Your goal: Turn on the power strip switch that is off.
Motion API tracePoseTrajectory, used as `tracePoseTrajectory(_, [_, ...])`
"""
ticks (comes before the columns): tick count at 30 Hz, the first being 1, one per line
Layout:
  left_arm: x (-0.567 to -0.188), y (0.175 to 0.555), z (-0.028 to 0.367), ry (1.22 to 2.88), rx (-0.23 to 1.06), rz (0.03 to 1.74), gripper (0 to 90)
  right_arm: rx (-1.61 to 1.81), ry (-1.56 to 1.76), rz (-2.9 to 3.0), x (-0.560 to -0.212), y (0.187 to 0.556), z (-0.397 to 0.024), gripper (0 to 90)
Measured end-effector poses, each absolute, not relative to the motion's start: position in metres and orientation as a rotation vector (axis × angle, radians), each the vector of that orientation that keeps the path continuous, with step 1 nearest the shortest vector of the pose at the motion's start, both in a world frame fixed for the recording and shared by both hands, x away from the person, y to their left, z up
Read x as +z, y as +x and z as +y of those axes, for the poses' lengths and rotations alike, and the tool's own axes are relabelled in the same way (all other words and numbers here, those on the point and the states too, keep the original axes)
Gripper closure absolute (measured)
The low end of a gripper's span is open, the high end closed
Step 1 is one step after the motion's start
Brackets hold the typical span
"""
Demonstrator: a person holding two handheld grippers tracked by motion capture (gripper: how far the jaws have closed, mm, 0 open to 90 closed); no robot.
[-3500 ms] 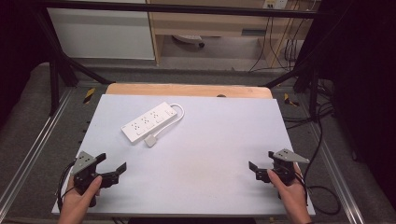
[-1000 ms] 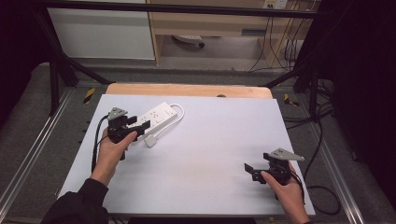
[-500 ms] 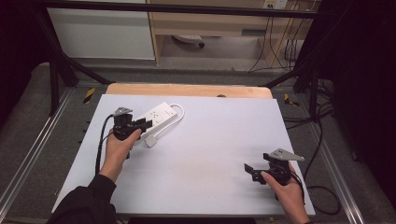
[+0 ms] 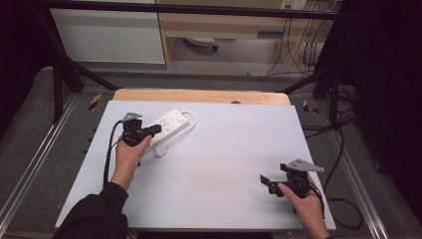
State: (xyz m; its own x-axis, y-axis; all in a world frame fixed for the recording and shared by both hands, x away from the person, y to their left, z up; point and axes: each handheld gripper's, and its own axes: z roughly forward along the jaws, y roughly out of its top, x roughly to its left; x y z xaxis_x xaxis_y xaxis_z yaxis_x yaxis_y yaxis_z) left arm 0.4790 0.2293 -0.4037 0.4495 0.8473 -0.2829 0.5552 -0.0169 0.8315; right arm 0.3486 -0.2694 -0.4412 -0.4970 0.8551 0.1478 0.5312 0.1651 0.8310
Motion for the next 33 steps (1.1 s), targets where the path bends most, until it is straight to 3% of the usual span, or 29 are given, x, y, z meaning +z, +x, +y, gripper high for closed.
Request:
tracePoseTrajectory(12, [-0.411,0.485,0.23,1.708,0.362,1.233,89.8,1.264,1.32,2.085,-0.441,0.349,-0.27,4.9])
tracePoseTrajectory(33, [-0.425,0.494,0.227,1.741,0.365,1.279,90.0,1.272,1.32,2.079,-0.44,0.349,-0.272,5.0])
